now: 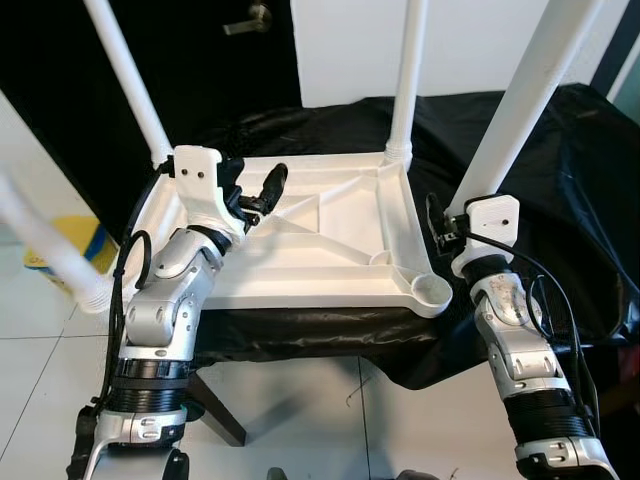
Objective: Building children table
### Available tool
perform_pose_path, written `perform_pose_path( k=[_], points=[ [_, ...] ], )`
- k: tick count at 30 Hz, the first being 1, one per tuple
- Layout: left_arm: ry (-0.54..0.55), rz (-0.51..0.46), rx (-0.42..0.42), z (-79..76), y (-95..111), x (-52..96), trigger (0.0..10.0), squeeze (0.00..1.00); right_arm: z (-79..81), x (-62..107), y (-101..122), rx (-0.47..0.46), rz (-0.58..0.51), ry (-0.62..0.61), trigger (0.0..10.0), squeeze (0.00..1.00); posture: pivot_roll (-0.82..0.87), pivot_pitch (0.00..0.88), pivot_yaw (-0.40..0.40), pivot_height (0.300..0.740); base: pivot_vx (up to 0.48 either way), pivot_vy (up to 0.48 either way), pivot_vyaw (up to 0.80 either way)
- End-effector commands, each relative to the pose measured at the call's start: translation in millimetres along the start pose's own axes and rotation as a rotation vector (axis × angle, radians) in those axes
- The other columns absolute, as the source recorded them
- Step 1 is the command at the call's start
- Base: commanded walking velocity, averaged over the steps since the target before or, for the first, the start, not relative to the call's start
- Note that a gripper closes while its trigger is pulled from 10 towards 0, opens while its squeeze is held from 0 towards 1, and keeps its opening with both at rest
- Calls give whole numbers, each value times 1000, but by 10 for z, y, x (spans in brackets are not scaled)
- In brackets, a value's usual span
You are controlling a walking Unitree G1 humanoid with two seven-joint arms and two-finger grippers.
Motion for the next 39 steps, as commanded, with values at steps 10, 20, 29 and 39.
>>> perform_pose_path(
  k=[10, 20, 29, 39],
  points=[
    [-373, 146, -69, -453, -235, 165, 10000, 0, 171, 97, -122, 22, 65, 118, 10000, 0, -101, 42, 66, 740, 0, 0, 0],
    [-528, 243, -88, -644, -385, 282, 10000, 0, 286, 126, -173, -2, 83, 172, 10000, 0, -100, 38, 62, 740, 0, 0, 0],
    [-660, 287, -94, -816, -453, 357, 10000, 0, 412, 245, -370, -108, 156, 211, 10000, 0, -101, 33, 67, 740, 0, 0, 0],
    [-711, 298, -79, -933, -450, 385, 10000, 0, 497, 520, -652, -121, 262, 218, 10000, 0, -107, 45, 75, 740, 0, 0, 0]
  ],
)
Point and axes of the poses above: a point about 5 cm out from each wrist's last joint towards the gripper, its own x axis pointing back from the gripper into the wrist, its own y axis along the axis of the wrist's last joint, z = x × y, the point moved 4 cm from there along -x, pointing out of the wrist towards the gripper, and after that the axes turned 3 degrees about x, right-handed, at the moved point
